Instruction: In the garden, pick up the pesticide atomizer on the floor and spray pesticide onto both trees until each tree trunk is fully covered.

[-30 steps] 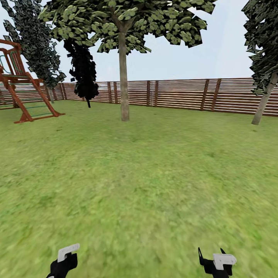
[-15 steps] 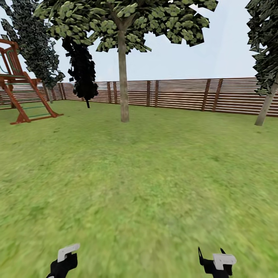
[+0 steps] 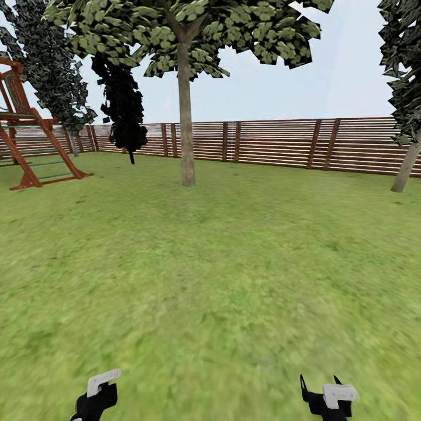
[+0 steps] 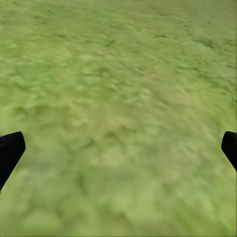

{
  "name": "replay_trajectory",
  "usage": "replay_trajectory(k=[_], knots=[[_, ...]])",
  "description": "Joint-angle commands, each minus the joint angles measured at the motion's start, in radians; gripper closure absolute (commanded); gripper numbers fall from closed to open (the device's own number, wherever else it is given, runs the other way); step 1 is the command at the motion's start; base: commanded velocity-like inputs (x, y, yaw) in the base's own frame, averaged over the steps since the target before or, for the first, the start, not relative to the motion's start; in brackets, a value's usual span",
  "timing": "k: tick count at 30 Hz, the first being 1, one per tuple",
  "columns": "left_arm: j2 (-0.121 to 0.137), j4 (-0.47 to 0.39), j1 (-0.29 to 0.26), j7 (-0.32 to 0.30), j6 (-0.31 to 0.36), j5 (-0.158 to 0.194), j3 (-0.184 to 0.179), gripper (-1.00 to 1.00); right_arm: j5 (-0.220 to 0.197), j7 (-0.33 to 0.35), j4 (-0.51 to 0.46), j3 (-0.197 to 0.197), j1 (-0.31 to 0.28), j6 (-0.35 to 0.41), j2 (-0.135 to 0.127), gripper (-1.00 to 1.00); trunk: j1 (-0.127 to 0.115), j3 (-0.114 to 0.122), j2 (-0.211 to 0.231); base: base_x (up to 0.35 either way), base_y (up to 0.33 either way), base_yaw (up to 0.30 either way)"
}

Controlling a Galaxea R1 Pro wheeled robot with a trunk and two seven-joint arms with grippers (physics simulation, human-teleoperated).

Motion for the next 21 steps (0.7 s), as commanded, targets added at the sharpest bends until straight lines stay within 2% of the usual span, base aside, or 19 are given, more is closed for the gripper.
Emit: replay_trajectory(k=[1, 21], knots=[[0.000, 0.001, -0.001, -0.002, -0.003, 0.008, -0.006, 1.00, 0.004, -0.009, 0.001, 0.005, -0.001, -0.001, 0.000, -1.00, 0.000, -0.001, 0.000, 0.331, 0.000, 0.000], [0.000, 0.001, -0.001, -0.003, -0.003, 0.008, -0.006, 1.00, 0.004, -0.009, 0.001, 0.005, -0.001, -0.001, 0.000, -1.00, 0.000, -0.001, 0.000, 0.331, 0.000, 0.000]])
